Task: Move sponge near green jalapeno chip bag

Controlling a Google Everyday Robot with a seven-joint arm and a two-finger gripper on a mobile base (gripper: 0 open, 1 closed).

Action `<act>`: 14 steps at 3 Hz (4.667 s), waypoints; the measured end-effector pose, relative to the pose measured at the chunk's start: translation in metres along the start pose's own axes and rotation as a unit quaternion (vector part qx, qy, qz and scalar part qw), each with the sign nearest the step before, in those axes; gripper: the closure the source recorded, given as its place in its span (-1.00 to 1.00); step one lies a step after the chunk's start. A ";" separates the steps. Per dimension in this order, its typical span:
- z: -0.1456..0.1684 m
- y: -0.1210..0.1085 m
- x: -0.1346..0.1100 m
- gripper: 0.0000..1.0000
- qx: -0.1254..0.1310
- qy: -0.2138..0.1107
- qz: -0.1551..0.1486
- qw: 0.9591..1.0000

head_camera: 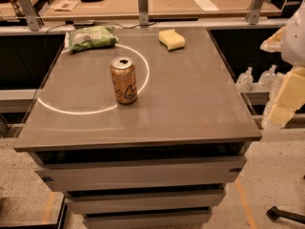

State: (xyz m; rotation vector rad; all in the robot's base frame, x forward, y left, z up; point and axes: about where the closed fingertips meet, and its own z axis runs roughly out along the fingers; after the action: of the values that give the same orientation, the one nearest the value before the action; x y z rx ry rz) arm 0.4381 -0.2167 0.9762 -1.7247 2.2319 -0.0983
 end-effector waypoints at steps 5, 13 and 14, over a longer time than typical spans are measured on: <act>-0.045 -0.065 -0.039 -1.00 0.073 -0.241 0.115 0.961; 0.060 -0.195 -0.114 -1.00 0.175 -0.353 0.368 0.843; 0.076 -0.221 -0.130 -1.00 0.164 -0.351 0.352 0.852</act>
Offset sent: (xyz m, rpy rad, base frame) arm 0.0158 -0.0155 0.0752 0.2078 -0.2713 0.0916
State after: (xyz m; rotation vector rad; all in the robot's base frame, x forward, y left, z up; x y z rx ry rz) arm 0.6949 -0.1423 0.9848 -0.5391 1.9567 0.2658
